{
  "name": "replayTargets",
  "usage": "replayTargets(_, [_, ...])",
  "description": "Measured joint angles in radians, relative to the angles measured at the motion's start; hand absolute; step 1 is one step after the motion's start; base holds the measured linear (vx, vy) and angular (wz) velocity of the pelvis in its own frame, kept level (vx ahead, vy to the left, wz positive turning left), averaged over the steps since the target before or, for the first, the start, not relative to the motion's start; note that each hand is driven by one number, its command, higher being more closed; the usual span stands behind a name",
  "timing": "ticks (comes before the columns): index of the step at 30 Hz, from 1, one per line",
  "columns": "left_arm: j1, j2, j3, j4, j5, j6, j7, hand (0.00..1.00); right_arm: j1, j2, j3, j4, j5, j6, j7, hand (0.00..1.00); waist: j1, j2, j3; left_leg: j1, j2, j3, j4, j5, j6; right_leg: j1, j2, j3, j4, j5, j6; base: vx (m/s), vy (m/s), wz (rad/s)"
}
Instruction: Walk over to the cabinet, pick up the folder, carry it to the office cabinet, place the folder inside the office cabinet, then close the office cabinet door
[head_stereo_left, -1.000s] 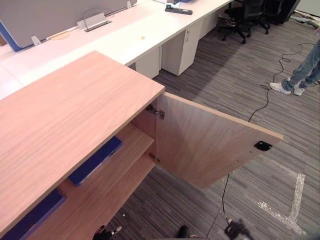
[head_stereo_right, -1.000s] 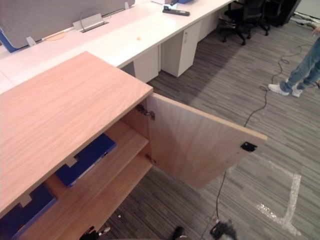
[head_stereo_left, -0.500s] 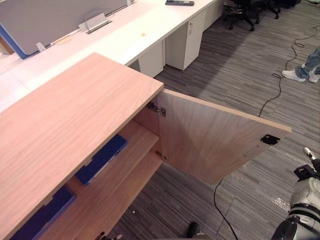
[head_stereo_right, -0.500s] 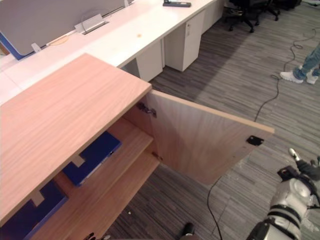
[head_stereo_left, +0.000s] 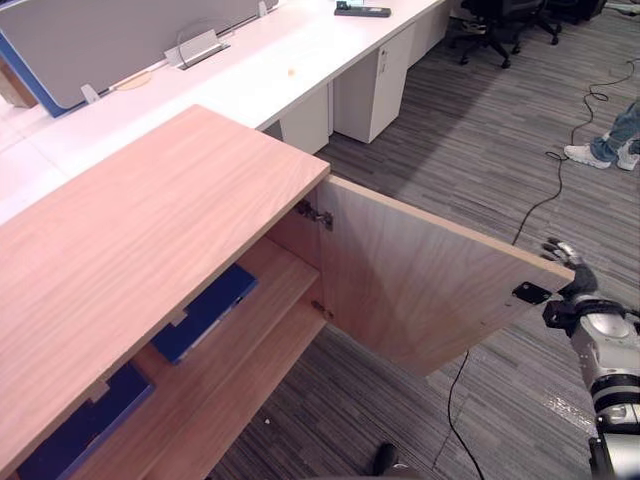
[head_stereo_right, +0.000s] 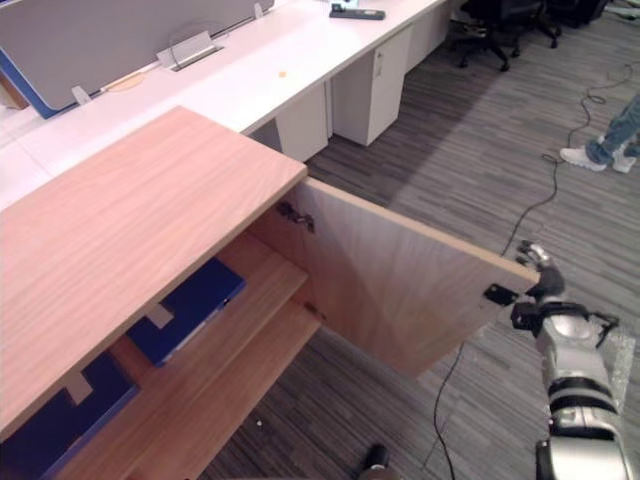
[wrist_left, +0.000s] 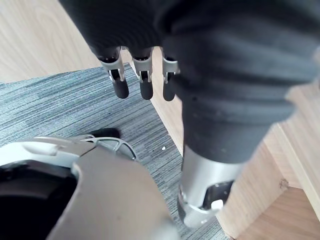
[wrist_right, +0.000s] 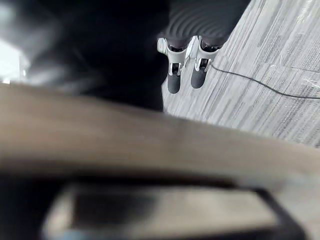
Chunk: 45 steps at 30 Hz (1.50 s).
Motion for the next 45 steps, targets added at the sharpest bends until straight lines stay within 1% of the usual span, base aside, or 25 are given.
replayTargets(2, [0.001, 0.000, 0.000, 0.001, 0.010, 0.000, -0.005, 0.00, 0.000, -0.015, 0.049, -0.031, 0.002, 0.001, 0.021, 0.00, -0.008, -0.001, 0.003, -0.001, 0.000, 0.002, -0.001, 0.000, 0.000, -0.001, 0.005, 0.004, -0.013, 0.012, -0.003, -0.06, -0.034, -0.13])
replayTargets(5, [-0.001, 0.008, -0.004, 0.000, 0.024, 0.000, -0.015, 0.00, 0.004, -0.074, 0.197, -0.126, 0.002, 0.005, 0.069, 0.00, -0.026, -0.003, 0.005, -0.001, 0.004, 0.005, -0.008, 0.000, 0.000, -0.009, 0.017, 0.020, -0.026, 0.027, -0.009, -0.08, -0.041, -0.17])
replayTargets(8, [-0.010, 0.028, -0.027, 0.001, 0.044, -0.001, -0.019, 0.00, 0.019, -0.140, 0.331, -0.238, 0.001, 0.006, 0.116, 0.00, -0.031, -0.007, 0.007, -0.003, 0.015, 0.005, -0.023, 0.002, -0.003, -0.025, 0.032, 0.026, -0.026, 0.033, -0.018, -0.09, -0.047, -0.14])
replayTargets(9, [-0.021, 0.035, -0.028, 0.007, 0.057, -0.005, -0.024, 0.00, 0.023, -0.193, 0.413, -0.314, -0.005, 0.009, 0.147, 0.00, -0.031, -0.011, 0.009, -0.009, 0.019, 0.006, -0.023, 0.003, -0.003, -0.035, 0.038, 0.032, -0.027, 0.036, -0.022, -0.14, -0.086, -0.11])
replayTargets(10, [-0.042, 0.041, -0.032, 0.027, 0.063, -0.008, -0.027, 0.00, 0.024, -0.266, 0.523, -0.434, -0.013, 0.011, 0.204, 0.00, -0.031, -0.019, 0.012, -0.015, 0.025, 0.005, -0.023, 0.006, -0.001, -0.043, 0.045, 0.035, -0.028, 0.037, -0.025, -0.12, -0.076, -0.09])
replayTargets(11, [-0.044, 0.042, -0.033, 0.029, 0.064, -0.009, -0.028, 0.00, 0.024, -0.277, 0.543, -0.459, -0.014, 0.011, 0.214, 0.00, -0.031, -0.021, 0.012, -0.016, 0.027, 0.005, -0.023, 0.007, -0.001, -0.044, 0.047, 0.035, -0.028, 0.037, -0.025, -0.14, -0.097, -0.04])
replayTargets(12, [-0.055, 0.046, -0.035, 0.035, 0.070, -0.011, -0.035, 0.00, 0.024, -0.290, 0.607, -0.550, -0.031, 0.011, 0.287, 0.00, -0.028, -0.033, 0.015, -0.018, 0.031, 0.004, -0.023, 0.015, -0.001, -0.046, 0.051, 0.037, -0.031, 0.036, -0.027, -0.09, -0.069, 0.00])
replayTargets(15, [-0.076, 0.057, -0.038, 0.044, 0.089, -0.018, -0.049, 0.00, 0.038, -0.286, 0.728, -0.742, -0.046, 0.010, 0.423, 0.00, -0.015, -0.054, 0.011, -0.033, 0.036, -0.001, -0.027, 0.029, -0.001, -0.065, 0.057, 0.037, -0.032, 0.037, -0.032, -0.09, -0.067, 0.04])
replayTargets(16, [-0.079, 0.061, -0.038, 0.044, 0.092, -0.018, -0.051, 0.00, 0.046, -0.286, 0.746, -0.781, -0.045, 0.014, 0.476, 0.00, -0.006, -0.061, 0.011, -0.037, 0.035, -0.003, -0.031, 0.032, -0.002, -0.071, 0.056, 0.037, -0.032, 0.042, -0.039, -0.06, -0.024, 0.04])
replayTargets(18, [-0.077, 0.068, -0.037, 0.050, 0.097, -0.018, -0.053, 0.00, 0.057, -0.286, 0.770, -0.827, -0.043, 0.028, 0.524, 0.00, 0.001, -0.076, 0.007, -0.037, 0.034, -0.005, -0.034, 0.033, -0.002, -0.070, 0.056, 0.036, -0.032, 0.048, -0.045, -0.04, -0.003, 0.03])
replayTargets(20, [-0.079, 0.080, -0.038, 0.064, 0.102, -0.018, -0.055, 0.00, 0.077, -0.287, 0.771, -0.860, -0.041, 0.037, 0.553, 0.00, 0.002, -0.092, -0.003, -0.038, 0.032, -0.008, -0.034, 0.033, -0.002, -0.070, 0.053, 0.034, -0.031, 0.050, -0.047, 0.00, 0.000, 0.00])
replayTargets(21, [-0.079, 0.087, -0.038, 0.064, 0.103, -0.018, -0.056, 0.00, 0.085, -0.290, 0.774, -0.873, -0.041, 0.045, 0.564, 0.00, 0.006, -0.101, -0.009, -0.039, 0.031, -0.010, -0.034, 0.033, -0.002, -0.070, 0.052, 0.033, -0.030, 0.052, -0.046, 0.00, 0.018, 0.03])
replayTargets(24, [-0.090, 0.095, -0.040, 0.064, 0.106, -0.018, -0.057, 0.00, 0.093, -0.291, 0.794, -0.877, -0.045, 0.048, 0.573, 0.00, 0.009, -0.115, -0.020, -0.052, 0.027, -0.023, -0.033, 0.033, -0.002, -0.071, 0.047, 0.023, -0.028, 0.057, -0.045, -0.01, 0.021, 0.10])
replayTargets(28, [-0.099, 0.095, -0.044, 0.064, 0.103, -0.018, -0.057, 0.00, 0.095, -0.281, 0.846, -0.874, -0.066, 0.050, 0.573, 0.00, 0.031, -0.116, -0.022, -0.056, 0.023, -0.033, -0.033, 0.032, -0.001, -0.070, 0.042, 0.016, -0.028, 0.060, -0.044, -0.02, 0.021, 0.08])
replayTargets(31, [-0.098, 0.093, -0.040, 0.065, 0.074, -0.018, -0.057, 0.00, 0.101, -0.215, 0.858, -0.846, -0.083, 0.054, 0.571, 0.00, 0.034, -0.115, -0.023, -0.072, 0.020, -0.060, -0.032, 0.036, 0.003, -0.068, 0.035, -0.007, -0.028, 0.060, -0.043, -0.02, 0.011, 0.23])
replayTargets(33, [-0.097, 0.085, -0.021, 0.069, 0.057, -0.018, -0.057, 0.00, 0.103, -0.141, 0.859, -0.784, -0.085, 0.055, 0.566, 0.00, 0.046, -0.112, -0.026, -0.078, 0.016, -0.079, -0.033, 0.038, 0.006, -0.063, 0.030, -0.024, -0.028, 0.060, -0.043, -0.02, 0.020, 0.29])
replayTargets(34, [-0.097, 0.080, -0.009, 0.071, 0.055, -0.018, -0.057, 0.00, 0.104, -0.079, 0.859, -0.724, -0.090, 0.054, 0.556, 0.00, 0.052, -0.110, -0.030, -0.089, 0.012, -0.099, -0.033, 0.040, 0.009, -0.062, 0.025, -0.042, -0.028, 0.060, -0.042, -0.02, 0.024, 0.31])
replayTargets(35, [-0.097, 0.079, -0.007, 0.072, 0.055, -0.018, -0.057, 0.00, 0.104, -0.065, 0.859, -0.709, -0.092, 0.054, 0.554, 0.00, 0.055, -0.110, -0.030, -0.089, 0.012, -0.102, -0.033, 0.040, 0.009, -0.061, 0.024, -0.045, -0.028, 0.061, -0.042, -0.01, 0.036, 0.33])
replayTargets(37, [-0.094, 0.075, -0.005, 0.072, 0.056, -0.014, -0.057, 0.00, 0.104, 0.058, 0.857, -0.563, -0.146, 0.051, 0.512, 0.00, 0.075, -0.106, -0.032, -0.087, 0.004, -0.129, -0.037, 0.046, 0.001, -0.046, 0.016, -0.069, -0.027, 0.059, -0.040, -0.01, 0.038, 0.30])
replayTargets(38, [-0.093, 0.073, -0.004, 0.072, 0.056, -0.014, -0.057, 0.00, 0.104, 0.088, 0.856, -0.521, -0.159, 0.051, 0.505, 0.00, 0.079, -0.105, -0.033, -0.087, 0.002, -0.136, -0.037, 0.046, 0.001, -0.041, 0.013, -0.076, -0.027, 0.059, -0.038, -0.02, 0.042, 0.41])
replayTargets(41, [-0.086, 0.059, 0.007, 0.072, 0.055, -0.012, -0.052, 0.00, 0.093, 0.262, 0.835, -0.283, -0.304, 0.036, 0.424, 0.00, 0.096, -0.096, -0.041, -0.089, -0.013, -0.169, -0.048, 0.050, -0.002, -0.027, -0.004, -0.110, -0.028, 0.057, -0.030, -0.01, 0.059, 0.31])
replayTargets(42, [-0.086, 0.057, 0.010, 0.072, 0.055, -0.011, -0.049, 0.00, 0.087, 0.290, 0.835, -0.247, -0.340, 0.031, 0.402, 0.00, 0.102, -0.095, -0.042, -0.090, -0.017, -0.178, -0.054, 0.053, 0.000, -0.027, -0.007, -0.115, -0.027, 0.058, -0.028, -0.01, 0.061, 0.24])
replayTargets(43, [-0.087, 0.056, 0.009, 0.072, 0.055, -0.009, -0.043, 0.00, 0.074, 0.347, 0.828, -0.171, -0.401, 0.027, 0.370, 0.00, 0.105, -0.093, -0.043, -0.093, -0.024, -0.189, -0.060, 0.057, 0.001, -0.026, -0.013, -0.126, -0.027, 0.060, -0.025, -0.01, 0.066, 0.31])
replayTargets(44, [-0.088, 0.054, 0.010, 0.072, 0.056, -0.008, -0.035, 0.00, 0.073, 0.409, 0.790, -0.098, -0.458, 0.021, 0.322, 0.00, 0.108, -0.090, -0.044, -0.098, -0.032, -0.206, -0.063, 0.059, 0.004, -0.021, -0.021, -0.142, -0.027, 0.061, -0.020, -0.01, 0.051, 0.36])
replayTargets(45, [-0.088, 0.053, 0.011, 0.072, 0.056, -0.006, -0.030, 0.00, 0.073, 0.441, 0.762, -0.062, -0.480, 0.021, 0.296, 0.00, 0.107, -0.088, -0.045, -0.100, -0.037, -0.214, -0.065, 0.060, 0.006, -0.017, -0.024, -0.149, -0.027, 0.061, -0.017, 0.00, 0.043, 0.37])
